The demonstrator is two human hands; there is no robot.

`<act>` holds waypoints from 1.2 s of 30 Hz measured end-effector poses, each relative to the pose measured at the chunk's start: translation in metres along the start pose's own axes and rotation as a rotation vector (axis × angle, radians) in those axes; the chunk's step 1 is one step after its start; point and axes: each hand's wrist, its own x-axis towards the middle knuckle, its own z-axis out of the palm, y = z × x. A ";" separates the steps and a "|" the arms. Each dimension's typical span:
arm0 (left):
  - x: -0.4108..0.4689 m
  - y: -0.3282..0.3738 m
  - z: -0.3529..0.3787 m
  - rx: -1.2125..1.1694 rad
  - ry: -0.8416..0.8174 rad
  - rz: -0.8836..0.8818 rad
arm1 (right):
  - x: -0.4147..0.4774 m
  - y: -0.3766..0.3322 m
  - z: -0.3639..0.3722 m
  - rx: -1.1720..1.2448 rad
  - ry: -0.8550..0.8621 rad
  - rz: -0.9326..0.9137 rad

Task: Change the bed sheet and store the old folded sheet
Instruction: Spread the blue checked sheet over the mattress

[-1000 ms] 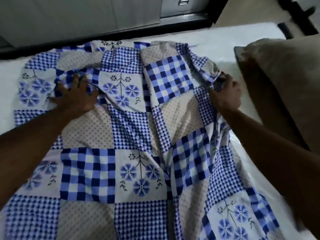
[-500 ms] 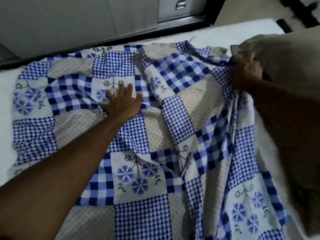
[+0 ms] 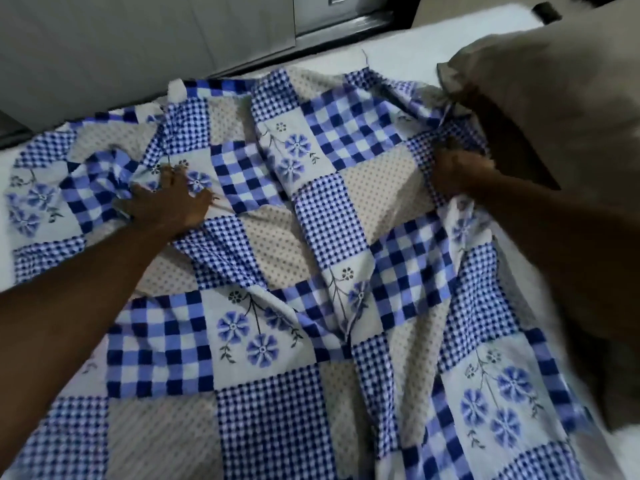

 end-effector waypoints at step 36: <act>-0.468 -0.056 0.271 -0.041 0.102 0.334 | -0.459 0.118 0.221 0.375 0.154 0.248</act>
